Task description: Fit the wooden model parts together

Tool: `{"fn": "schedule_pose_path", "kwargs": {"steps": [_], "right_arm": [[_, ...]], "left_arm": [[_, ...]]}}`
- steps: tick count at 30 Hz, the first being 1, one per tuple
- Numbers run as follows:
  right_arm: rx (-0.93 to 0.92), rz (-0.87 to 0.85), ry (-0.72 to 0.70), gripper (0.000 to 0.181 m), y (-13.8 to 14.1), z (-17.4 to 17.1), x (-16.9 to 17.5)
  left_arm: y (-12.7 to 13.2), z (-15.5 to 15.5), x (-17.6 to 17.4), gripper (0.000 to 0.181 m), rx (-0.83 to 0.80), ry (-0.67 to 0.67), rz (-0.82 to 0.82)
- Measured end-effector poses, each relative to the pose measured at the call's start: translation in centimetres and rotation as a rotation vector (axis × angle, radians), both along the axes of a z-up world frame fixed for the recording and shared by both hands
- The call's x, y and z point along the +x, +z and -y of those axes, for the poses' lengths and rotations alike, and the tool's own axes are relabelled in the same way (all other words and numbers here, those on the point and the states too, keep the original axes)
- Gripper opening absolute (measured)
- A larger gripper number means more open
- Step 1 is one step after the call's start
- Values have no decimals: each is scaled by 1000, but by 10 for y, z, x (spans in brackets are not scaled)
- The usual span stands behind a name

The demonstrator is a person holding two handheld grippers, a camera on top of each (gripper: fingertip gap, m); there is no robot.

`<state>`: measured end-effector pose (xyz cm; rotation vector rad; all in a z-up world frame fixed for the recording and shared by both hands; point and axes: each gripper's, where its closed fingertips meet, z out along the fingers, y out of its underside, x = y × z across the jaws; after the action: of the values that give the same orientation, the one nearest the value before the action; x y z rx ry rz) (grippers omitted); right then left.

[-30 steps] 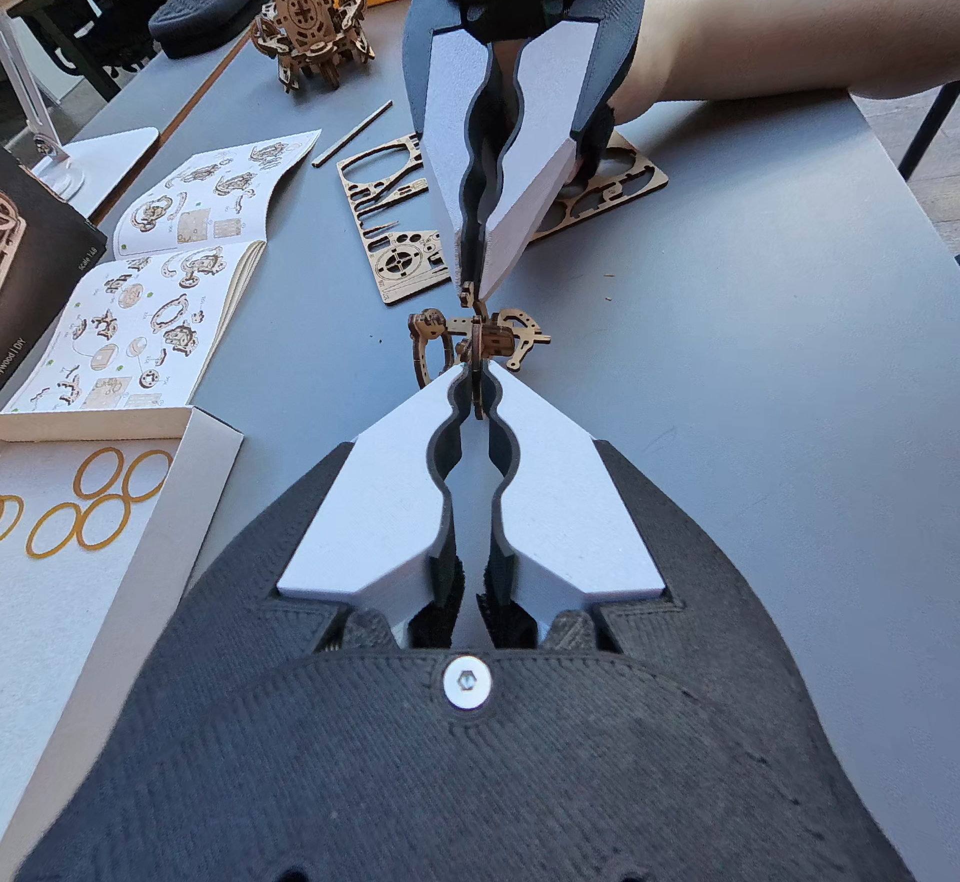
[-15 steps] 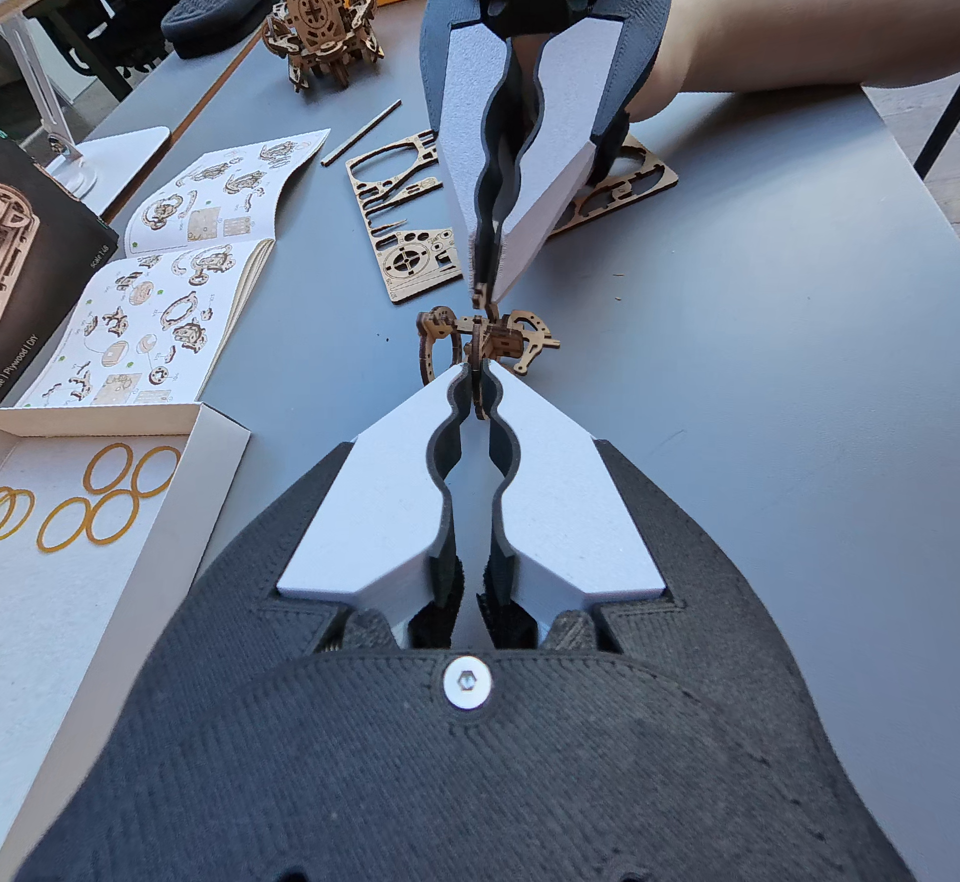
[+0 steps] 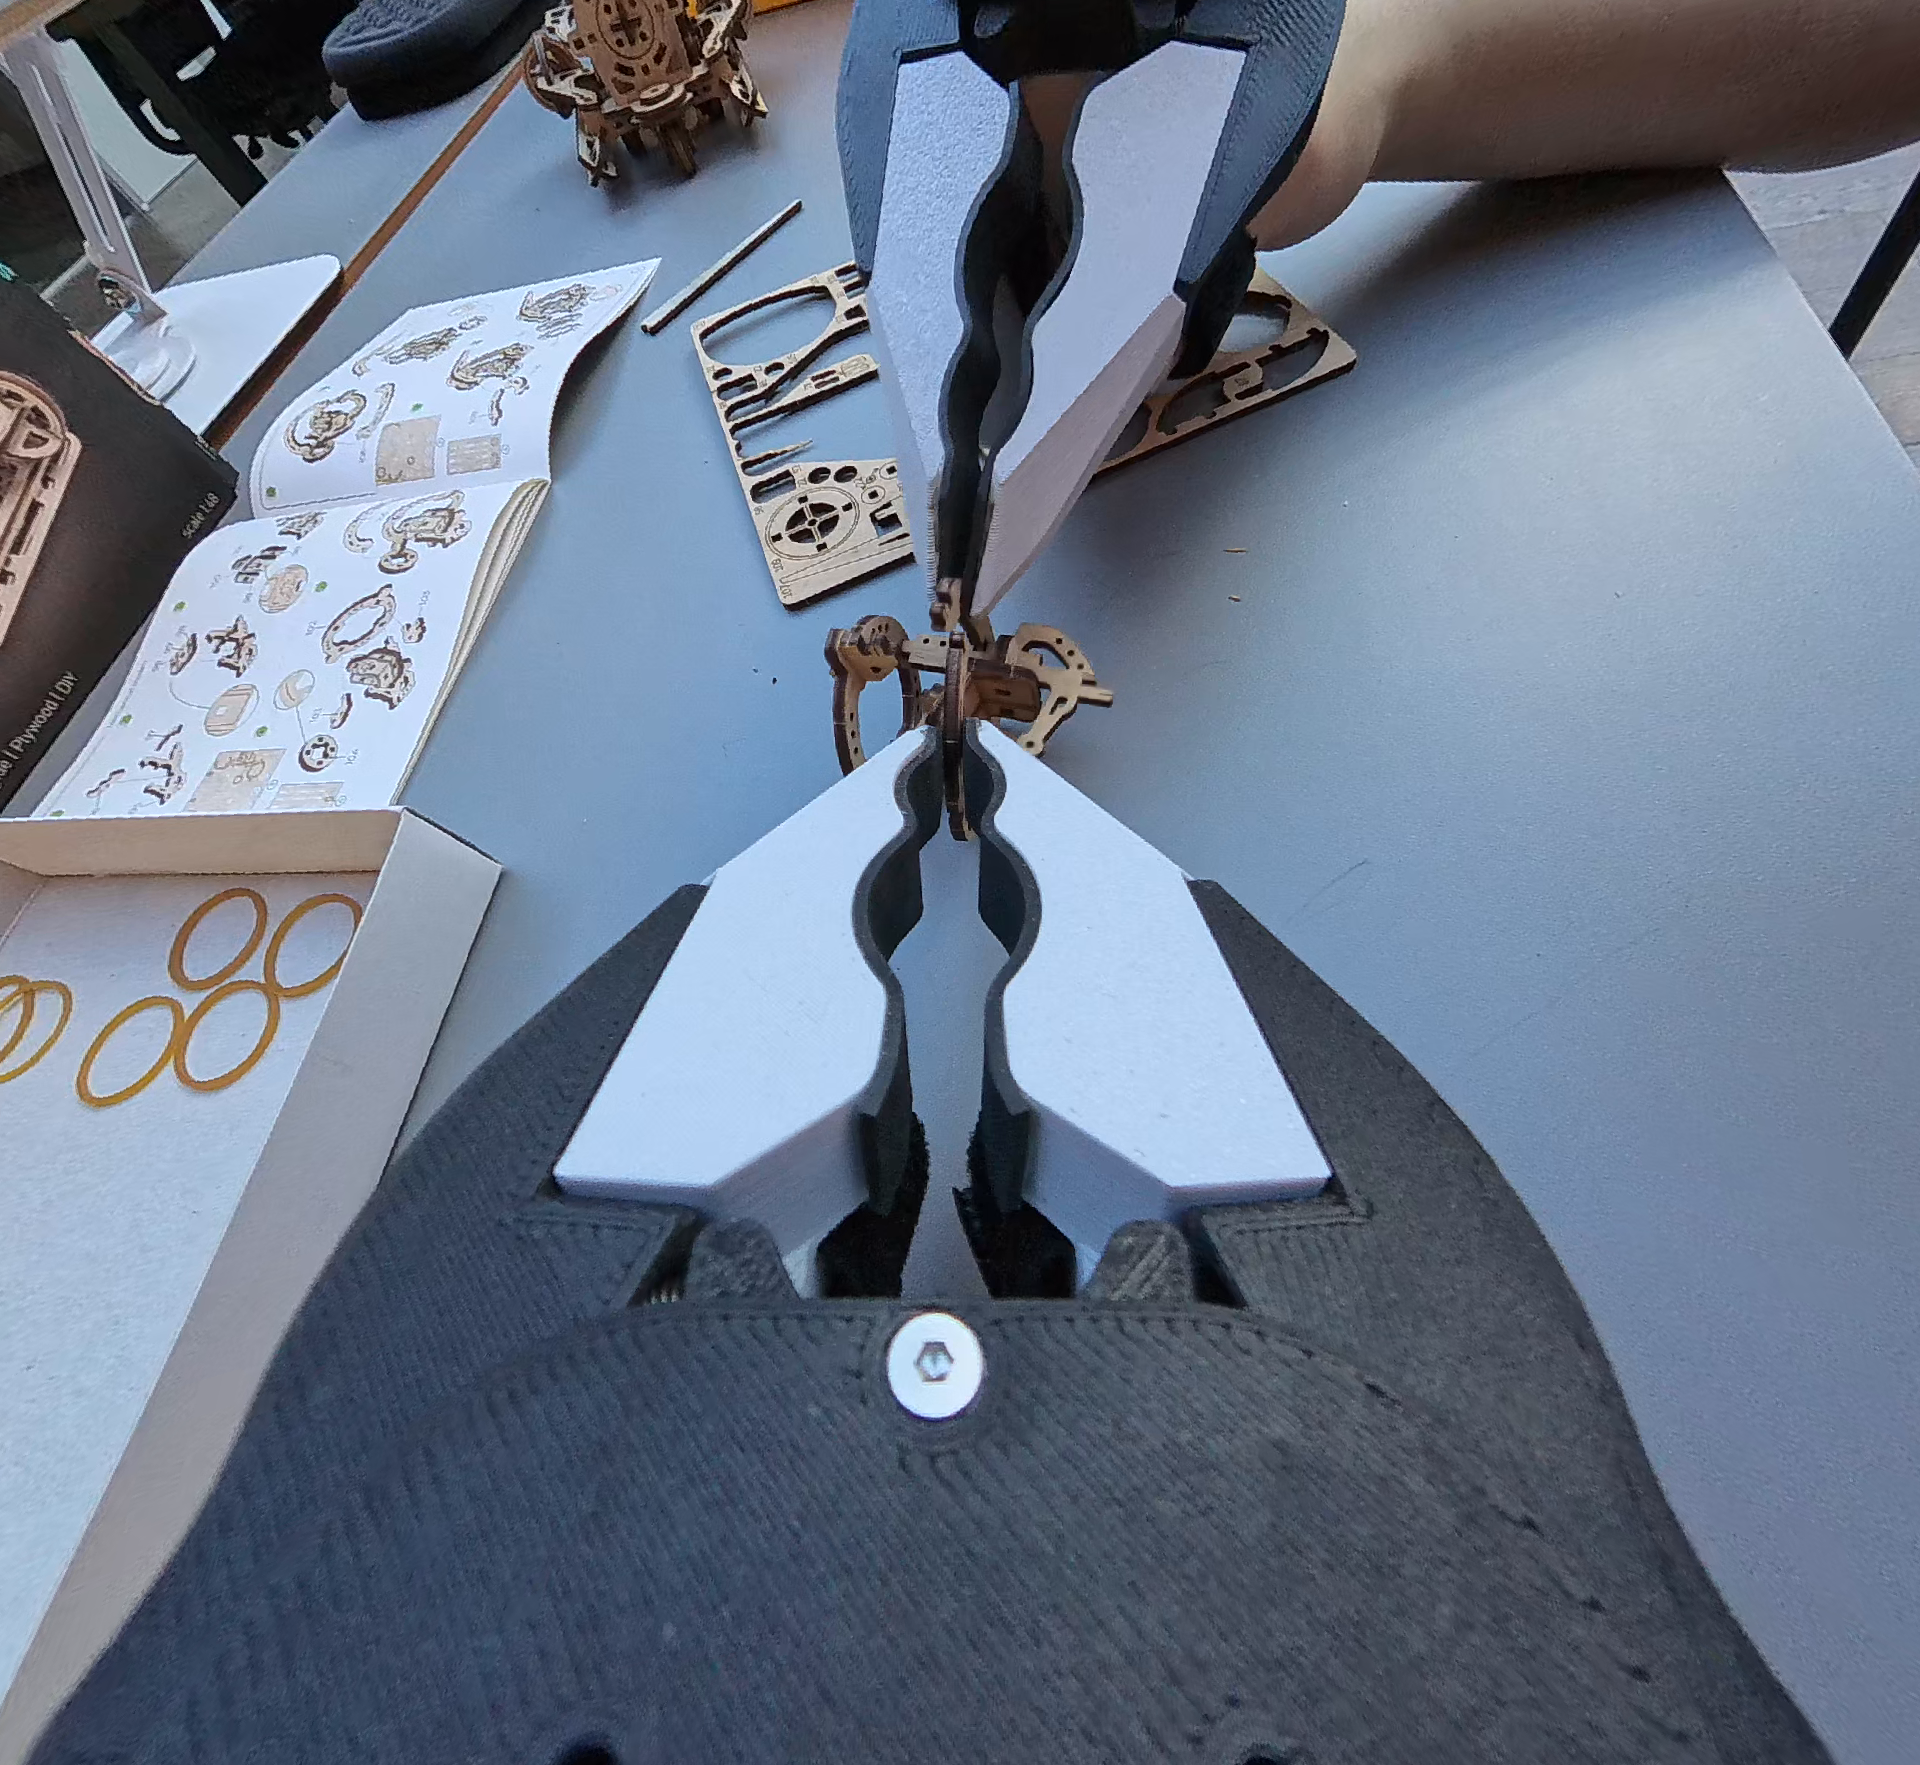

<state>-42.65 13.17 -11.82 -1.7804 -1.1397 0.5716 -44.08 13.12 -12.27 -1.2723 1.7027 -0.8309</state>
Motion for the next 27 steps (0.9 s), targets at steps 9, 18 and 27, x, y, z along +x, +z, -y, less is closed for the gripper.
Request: {"fn": "schedule_pose_path", "kwargs": {"steps": [9,18,27], "right_arm": [[3,3,-2,3,0,0,0],[50,-23,15,3,3,0,1],[58,-129,6,24,19,-2,3]], "left_arm": [[0,0,0,1,0,0,1],[0,1,0,1,-4,-8,0],[0,2,0,0,-10,-14,-1]]}}
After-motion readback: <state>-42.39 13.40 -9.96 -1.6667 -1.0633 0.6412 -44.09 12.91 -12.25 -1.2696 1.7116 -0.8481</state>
